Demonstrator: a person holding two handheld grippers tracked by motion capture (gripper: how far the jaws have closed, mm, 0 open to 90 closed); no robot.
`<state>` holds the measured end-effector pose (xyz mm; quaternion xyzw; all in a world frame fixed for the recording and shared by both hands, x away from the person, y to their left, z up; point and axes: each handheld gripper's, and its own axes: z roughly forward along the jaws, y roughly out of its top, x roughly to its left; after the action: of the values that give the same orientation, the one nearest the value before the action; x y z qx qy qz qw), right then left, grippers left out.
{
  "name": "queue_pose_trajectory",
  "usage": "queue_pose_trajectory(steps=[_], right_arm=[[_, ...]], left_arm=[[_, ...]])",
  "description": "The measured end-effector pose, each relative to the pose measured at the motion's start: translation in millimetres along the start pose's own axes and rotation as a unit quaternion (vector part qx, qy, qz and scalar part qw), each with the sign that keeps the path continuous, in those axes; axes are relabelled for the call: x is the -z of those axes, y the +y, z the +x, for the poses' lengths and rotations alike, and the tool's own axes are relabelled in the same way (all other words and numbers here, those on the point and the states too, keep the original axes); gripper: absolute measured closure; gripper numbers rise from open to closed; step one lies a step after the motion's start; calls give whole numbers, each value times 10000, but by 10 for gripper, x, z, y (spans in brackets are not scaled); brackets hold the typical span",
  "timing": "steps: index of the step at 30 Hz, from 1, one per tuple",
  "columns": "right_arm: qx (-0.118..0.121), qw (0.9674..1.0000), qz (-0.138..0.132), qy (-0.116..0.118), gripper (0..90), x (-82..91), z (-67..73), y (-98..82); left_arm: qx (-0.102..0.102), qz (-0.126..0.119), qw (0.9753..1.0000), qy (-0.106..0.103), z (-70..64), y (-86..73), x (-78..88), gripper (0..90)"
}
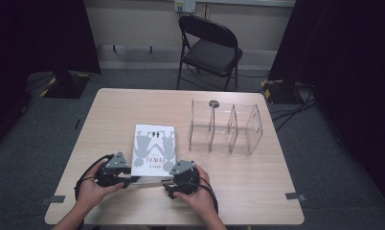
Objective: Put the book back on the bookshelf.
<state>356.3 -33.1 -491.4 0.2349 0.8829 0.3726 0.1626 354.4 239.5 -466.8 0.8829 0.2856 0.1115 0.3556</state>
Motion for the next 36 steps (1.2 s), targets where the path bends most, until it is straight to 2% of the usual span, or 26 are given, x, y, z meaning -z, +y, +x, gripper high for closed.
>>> queue_pose_trajectory(steps=[2,7,8,12,15,17,18,20,23,27,28,30,32,33,34,36], right_arm=[[8,9999,-102,-51,137,42,-3,44],[18,9996,-265,-17,137,57,18,138],[130,9996,-230,-113,133,32,42,180],[127,9992,-390,-10,136,-6,80,267],[382,9986,-368,-32,135,-60,134,345],[493,9981,-342,-123,134,-95,161,387],[532,9979,-341,-160,133,-113,169,402],[562,9976,-363,-181,132,-128,172,414],[646,9965,-414,-340,132,-177,193,446],[791,9949,-277,-559,134,-220,231,482],[840,9944,-259,-594,145,-227,238,486],[833,9939,-298,-659,161,-231,237,486],[924,9924,-327,-740,169,-252,237,484],[952,9919,-292,-794,175,-258,247,486],[999,9911,-261,-836,184,-264,255,492],[1093,9900,-252,-851,230,-254,253,494]], left_arm=[[-47,51,10000,14,9,19,24,621],[-14,3,10000,-4,12,33,30,623],[-22,23,10000,19,8,38,35,623],[53,-72,10000,-15,1,64,45,626],[23,-56,10000,-27,-1,90,53,628],[16,-23,10000,-31,-5,103,52,629],[74,-32,10000,-23,-15,107,52,629],[24,2,10000,-24,-6,113,55,629],[19,20,10000,5,-18,143,72,629],[72,-10,10000,-56,-8,132,56,629],[57,-62,10000,-36,-12,134,50,630],[52,-11,10000,-53,-9,140,58,630],[6,-15,10000,-38,-5,135,54,630],[89,-66,9999,-39,-12,132,42,630],[74,-50,10000,-39,-10,132,41,630],[41,-69,9999,-66,11,129,43,634]])
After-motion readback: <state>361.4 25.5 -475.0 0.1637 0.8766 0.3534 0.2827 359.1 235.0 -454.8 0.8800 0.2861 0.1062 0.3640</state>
